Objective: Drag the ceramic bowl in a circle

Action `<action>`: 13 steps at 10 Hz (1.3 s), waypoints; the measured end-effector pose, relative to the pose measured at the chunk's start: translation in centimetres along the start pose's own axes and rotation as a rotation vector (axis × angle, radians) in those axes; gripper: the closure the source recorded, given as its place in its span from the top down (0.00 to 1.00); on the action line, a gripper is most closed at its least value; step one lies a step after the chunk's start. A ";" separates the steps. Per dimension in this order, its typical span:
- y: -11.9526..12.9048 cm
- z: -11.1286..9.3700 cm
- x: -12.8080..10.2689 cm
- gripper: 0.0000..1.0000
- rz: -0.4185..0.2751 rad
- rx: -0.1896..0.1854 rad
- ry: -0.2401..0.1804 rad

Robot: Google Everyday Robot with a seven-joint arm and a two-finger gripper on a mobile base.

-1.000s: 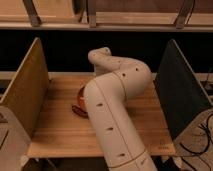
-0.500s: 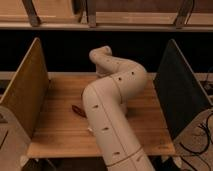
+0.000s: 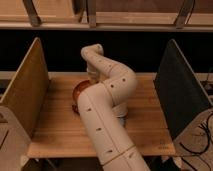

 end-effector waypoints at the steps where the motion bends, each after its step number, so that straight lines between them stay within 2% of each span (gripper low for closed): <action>1: 0.8 -0.3 -0.6 0.10 -0.029 -0.009 0.000; 3: 1.8 -0.2 1.0 0.10 -0.052 -0.029 0.041; 5: 1.2 0.3 4.4 0.10 -0.013 -0.031 0.102; 7: -1.1 0.3 8.2 0.10 0.074 -0.006 0.153; 9: -3.6 0.3 9.9 0.10 0.143 0.032 0.173; 11: -4.9 0.3 8.9 0.10 0.165 0.056 0.152; 13: -4.7 0.4 6.1 0.10 0.146 0.058 0.108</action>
